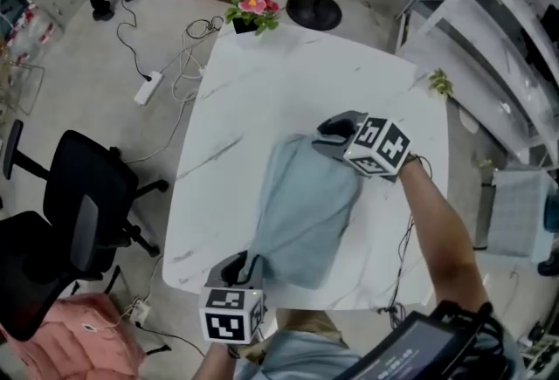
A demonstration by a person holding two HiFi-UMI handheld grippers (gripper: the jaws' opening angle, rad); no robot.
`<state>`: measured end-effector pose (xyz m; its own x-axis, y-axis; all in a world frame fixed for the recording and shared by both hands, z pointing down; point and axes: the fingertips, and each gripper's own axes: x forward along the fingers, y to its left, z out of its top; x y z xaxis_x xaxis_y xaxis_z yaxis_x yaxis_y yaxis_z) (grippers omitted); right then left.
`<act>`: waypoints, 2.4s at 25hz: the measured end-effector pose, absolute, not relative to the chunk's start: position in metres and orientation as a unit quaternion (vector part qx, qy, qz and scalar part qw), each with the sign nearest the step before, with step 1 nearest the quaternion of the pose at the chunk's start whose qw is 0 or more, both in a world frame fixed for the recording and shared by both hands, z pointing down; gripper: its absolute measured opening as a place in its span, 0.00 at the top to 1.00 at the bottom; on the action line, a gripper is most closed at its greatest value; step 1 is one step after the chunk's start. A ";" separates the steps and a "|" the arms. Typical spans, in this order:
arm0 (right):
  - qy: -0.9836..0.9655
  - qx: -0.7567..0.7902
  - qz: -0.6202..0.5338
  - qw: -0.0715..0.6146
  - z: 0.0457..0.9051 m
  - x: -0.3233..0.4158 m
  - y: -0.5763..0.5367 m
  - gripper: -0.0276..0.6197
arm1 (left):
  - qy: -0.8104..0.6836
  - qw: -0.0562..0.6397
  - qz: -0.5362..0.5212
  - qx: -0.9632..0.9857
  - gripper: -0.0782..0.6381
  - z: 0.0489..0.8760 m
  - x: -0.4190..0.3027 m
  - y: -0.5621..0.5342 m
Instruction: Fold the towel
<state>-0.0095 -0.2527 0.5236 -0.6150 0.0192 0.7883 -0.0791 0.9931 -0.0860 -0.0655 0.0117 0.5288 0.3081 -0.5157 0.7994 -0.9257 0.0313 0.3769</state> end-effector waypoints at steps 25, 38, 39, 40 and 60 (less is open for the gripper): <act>-0.902 -0.071 -0.037 0.424 0.543 -0.109 -0.231 0.85 | -0.579 0.521 0.150 0.609 0.83 0.538 -0.078 0.045; -0.940 -0.004 -0.010 0.341 0.443 -0.052 -0.235 0.81 | -0.607 0.469 0.120 0.631 0.77 0.483 -0.099 0.049; -0.932 -0.011 -0.010 0.361 0.456 -0.040 -0.228 0.82 | -0.596 0.463 0.120 0.645 0.79 0.479 -0.089 0.045; -0.926 -0.014 -0.007 0.377 0.469 -0.029 -0.222 0.84 | -0.580 0.459 0.122 0.661 0.81 0.477 -0.075 0.040; -0.879 0.105 0.342 0.315 0.509 0.071 -0.240 0.59 | -0.468 0.522 0.187 0.689 0.86 0.534 0.014 0.045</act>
